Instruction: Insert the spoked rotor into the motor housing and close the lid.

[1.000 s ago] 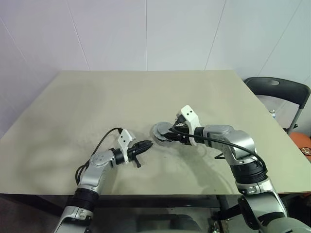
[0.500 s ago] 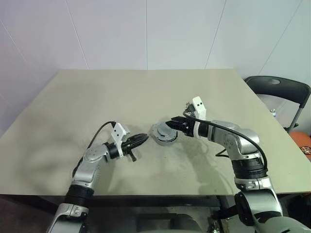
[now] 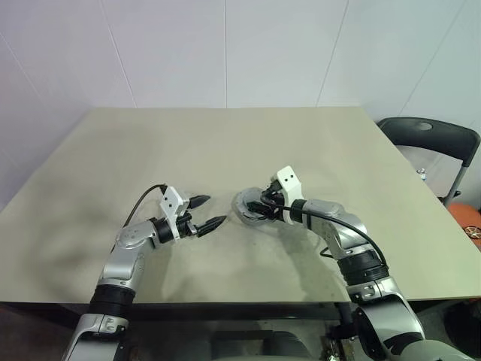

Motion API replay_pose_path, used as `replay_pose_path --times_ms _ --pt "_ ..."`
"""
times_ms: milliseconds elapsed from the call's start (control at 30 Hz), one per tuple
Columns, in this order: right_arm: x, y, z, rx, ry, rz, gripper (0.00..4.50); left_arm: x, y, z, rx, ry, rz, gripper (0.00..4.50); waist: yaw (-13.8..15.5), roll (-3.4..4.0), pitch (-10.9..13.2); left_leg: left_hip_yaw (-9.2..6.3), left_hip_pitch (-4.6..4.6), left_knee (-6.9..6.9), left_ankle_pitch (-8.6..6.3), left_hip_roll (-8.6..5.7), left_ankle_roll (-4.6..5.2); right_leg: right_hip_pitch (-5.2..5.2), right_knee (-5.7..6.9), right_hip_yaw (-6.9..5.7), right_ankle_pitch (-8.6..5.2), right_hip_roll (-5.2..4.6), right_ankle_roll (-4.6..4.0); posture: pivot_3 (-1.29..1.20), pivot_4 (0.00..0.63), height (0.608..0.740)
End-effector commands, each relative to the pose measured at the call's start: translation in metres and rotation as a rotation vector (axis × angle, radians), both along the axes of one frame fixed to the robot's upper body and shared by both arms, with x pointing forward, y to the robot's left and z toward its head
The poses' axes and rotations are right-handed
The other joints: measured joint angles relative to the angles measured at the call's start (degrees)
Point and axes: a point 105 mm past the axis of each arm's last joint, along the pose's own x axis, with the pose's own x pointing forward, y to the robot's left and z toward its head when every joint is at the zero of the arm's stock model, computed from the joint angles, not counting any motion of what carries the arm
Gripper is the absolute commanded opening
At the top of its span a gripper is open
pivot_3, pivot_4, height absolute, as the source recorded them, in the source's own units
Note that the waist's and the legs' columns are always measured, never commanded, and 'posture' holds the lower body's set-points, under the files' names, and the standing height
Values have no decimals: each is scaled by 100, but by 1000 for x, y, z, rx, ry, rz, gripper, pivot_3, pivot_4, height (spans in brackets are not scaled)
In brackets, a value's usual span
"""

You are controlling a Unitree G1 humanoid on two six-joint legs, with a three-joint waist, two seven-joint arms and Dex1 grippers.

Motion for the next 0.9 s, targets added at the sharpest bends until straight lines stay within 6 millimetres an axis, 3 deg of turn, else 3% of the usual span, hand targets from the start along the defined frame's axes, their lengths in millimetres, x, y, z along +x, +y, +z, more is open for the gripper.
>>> replay_pose_path --times_ms 33,233,367,500,600,667,900 --pt "-5 12 0 30 16 48 3390 1 -3 9 0 -51 1 4309 -15 0 0 0 1 0 0 0 0 0 1 0 0 1 0 0 0 740" --pt "-9 14 -17 -87 -14 83 3390 -1 -5 7 -3 -47 5 4309 -26 0 -1 2 10 0 0 5 0 4 5 0 0 8 0 0 0 740" --pt "-17 23 -16 -41 -2 133 3390 -1 -7 6 -5 -47 4 4309 -26 0 -1 5 48 -1 0 9 0 40 4 3 -1 24 0 0 0 740" --pt "-25 19 -28 -112 -3 183 3390 -1 -9 6 -6 -46 3 4309 -38 -1 -2 5 68 -2 0 14 0 59 2 4 -1 30 -1 0 0 740" --pt "-29 16 -38 -89 101 157 3390 -1 -9 6 -7 -47 3 4309 -49 -4 -5 4 71 -2 0 19 0 61 2 5 -1 35 -1 0 0 740" --pt "-30 21 -33 2 161 147 3390 0 -9 6 -7 -47 4 4309 -62 -6 -7 3 71 -2 0 20 0 61 3 5 -1 35 -1 0 0 740" --pt "-27 19 -41 -86 131 123 3390 0 -10 5 -6 -45 5 4309 -160 -15 -15 2 78 -2 -1 22 -1 67 4 9 -1 22 -2 0 0 740"
